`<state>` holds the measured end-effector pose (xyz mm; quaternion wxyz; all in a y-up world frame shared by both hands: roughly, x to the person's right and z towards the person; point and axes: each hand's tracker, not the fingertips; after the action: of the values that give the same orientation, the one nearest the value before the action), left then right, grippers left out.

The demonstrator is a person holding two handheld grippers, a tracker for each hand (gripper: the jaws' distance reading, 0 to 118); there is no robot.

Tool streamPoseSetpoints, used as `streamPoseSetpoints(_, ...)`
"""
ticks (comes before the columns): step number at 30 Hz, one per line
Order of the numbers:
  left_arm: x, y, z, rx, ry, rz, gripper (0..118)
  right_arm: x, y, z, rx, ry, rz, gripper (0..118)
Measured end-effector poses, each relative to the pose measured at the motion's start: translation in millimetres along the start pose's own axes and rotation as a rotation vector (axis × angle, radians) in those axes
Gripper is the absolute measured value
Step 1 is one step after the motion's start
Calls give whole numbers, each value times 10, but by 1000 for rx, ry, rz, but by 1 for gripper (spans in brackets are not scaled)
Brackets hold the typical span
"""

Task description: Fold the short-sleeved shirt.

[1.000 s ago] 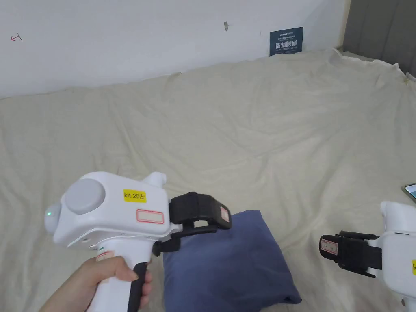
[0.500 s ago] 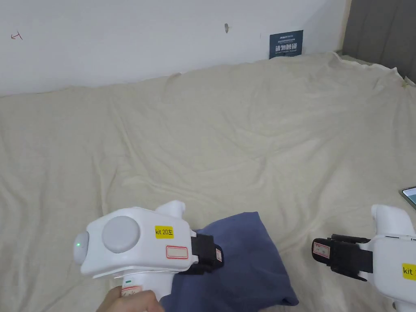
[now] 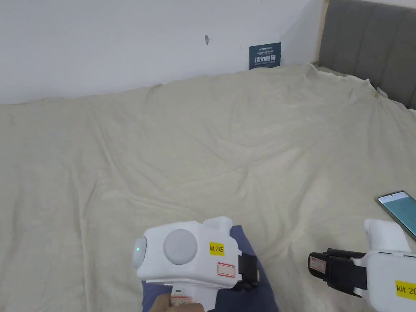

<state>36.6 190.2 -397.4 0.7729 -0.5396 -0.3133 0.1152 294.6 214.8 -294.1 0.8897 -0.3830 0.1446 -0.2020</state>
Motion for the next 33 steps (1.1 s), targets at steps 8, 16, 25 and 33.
streamPoseSetpoints(8,-468,-252,863,180,-132,145,7,-412,-47,-238,-21,10,125,0)
streamPoseSetpoints(16,-1333,-745,1571,281,20,315,7,-1021,-158,-1059,33,-58,193,0)
streamPoseSetpoints(25,-1609,-844,1496,232,-240,351,43,-1115,-539,-1534,15,-111,299,0)
streamPoseSetpoints(33,-1786,-599,1009,192,-301,472,95,-1069,-473,-1483,8,-80,239,0)
